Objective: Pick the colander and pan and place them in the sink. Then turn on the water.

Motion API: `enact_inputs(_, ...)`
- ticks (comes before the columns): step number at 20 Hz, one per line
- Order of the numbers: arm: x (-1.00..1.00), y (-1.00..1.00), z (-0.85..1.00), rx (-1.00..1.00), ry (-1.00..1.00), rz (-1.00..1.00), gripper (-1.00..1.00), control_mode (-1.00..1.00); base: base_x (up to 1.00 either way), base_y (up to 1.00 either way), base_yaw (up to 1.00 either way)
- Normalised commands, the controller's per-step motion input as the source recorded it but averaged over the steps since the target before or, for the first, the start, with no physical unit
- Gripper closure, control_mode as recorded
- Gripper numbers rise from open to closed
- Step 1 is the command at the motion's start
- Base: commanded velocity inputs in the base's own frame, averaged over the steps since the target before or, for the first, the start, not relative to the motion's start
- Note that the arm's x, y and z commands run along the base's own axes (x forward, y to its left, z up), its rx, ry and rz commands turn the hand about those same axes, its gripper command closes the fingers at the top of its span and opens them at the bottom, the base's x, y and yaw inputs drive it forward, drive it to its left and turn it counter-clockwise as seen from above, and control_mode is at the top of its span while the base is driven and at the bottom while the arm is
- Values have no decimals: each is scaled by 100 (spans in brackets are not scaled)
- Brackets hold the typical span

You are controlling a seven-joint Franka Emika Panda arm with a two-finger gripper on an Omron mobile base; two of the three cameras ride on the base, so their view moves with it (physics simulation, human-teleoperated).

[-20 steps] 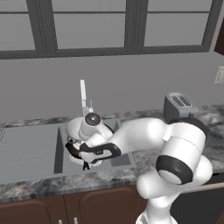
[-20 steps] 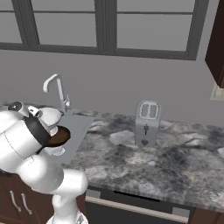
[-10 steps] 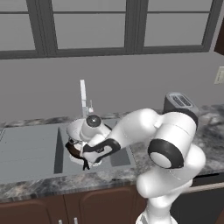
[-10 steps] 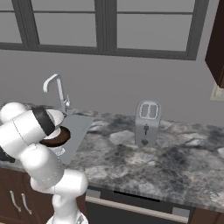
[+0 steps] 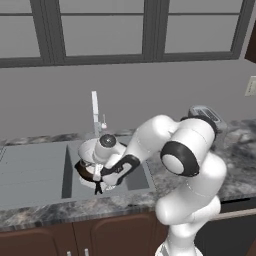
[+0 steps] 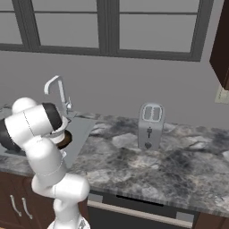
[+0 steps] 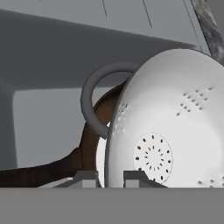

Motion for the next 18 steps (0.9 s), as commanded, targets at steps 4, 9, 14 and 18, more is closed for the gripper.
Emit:
enact_inputs(4,14,0,-24,-1,0,0,100,-100,0,0,0)
enact_inputs(9,7,0,-24,-1,0,0,100,-100,0,0,0)
enact_inputs(14,3,0,-24,0,0,0,100,-100,0,0,0)
enact_inputs(18,1,0,-21,0,0,0,100,-100,0,0,0)
